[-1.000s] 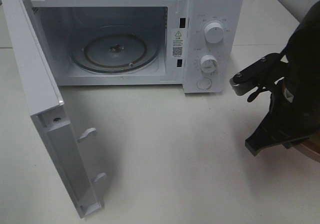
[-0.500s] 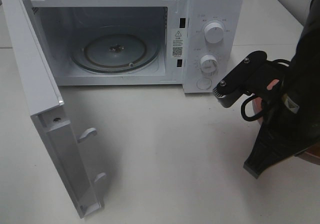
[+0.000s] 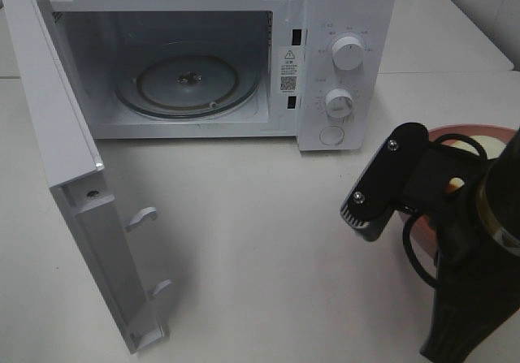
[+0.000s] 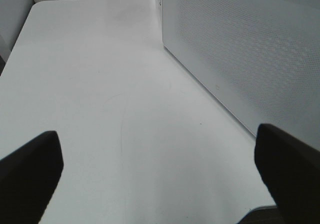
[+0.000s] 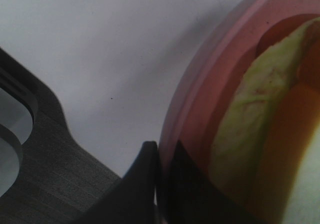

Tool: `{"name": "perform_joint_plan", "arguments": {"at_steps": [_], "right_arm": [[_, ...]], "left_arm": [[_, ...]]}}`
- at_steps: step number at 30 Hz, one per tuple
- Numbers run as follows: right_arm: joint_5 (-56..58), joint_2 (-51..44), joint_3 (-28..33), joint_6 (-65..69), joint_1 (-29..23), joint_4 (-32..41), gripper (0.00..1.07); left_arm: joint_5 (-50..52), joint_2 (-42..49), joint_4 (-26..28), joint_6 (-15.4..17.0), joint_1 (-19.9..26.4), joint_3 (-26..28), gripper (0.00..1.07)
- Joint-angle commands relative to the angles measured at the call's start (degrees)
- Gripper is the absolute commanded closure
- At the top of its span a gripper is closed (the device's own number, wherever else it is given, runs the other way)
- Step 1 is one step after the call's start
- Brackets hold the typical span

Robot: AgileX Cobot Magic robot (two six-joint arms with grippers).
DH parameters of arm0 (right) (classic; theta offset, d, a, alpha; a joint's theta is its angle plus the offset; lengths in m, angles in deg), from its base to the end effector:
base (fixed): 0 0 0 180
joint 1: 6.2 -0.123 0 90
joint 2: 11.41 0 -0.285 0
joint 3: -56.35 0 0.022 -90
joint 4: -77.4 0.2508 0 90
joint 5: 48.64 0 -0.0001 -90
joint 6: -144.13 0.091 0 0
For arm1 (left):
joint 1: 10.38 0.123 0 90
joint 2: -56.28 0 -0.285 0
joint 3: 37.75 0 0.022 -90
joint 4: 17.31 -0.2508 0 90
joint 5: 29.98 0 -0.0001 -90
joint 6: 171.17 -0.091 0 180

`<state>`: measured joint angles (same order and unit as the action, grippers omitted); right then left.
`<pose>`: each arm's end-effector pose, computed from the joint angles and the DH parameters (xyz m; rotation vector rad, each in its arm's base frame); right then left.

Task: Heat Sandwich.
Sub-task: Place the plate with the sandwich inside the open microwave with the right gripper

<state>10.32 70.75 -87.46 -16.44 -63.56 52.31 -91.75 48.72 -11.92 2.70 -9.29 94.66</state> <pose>0.1357 0.1505 0.2212 -1.2136 2.5723 -0.3872 -0.0082 -0.0077 0.2809 0.0961 2.0350 -0.0334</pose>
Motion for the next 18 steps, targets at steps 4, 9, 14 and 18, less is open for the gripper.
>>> {"name": "perform_joint_plan", "arguments": {"at_steps": [4, 9, 14, 18], "right_arm": [[0.7, -2.5, 1.9, -2.4, -5.0, -1.3, 1.05], [0.5, -2.4, 2.2, -5.0, -7.6, -1.4, 1.04], [-1.9, -2.4, 2.2, -11.2, -7.9, -1.4, 1.04], [-5.2, -2.4, 2.2, -16.3, -7.9, -1.4, 1.04]], "left_arm": [[0.6, 1.1, 0.1, -0.1, 0.2, 0.1, 0.07], [0.6, 1.1, 0.1, -0.1, 0.2, 0.1, 0.07], [0.6, 1.1, 0.1, -0.1, 0.2, 0.1, 0.07], [0.6, 1.1, 0.1, -0.1, 0.2, 0.1, 0.07]]}}
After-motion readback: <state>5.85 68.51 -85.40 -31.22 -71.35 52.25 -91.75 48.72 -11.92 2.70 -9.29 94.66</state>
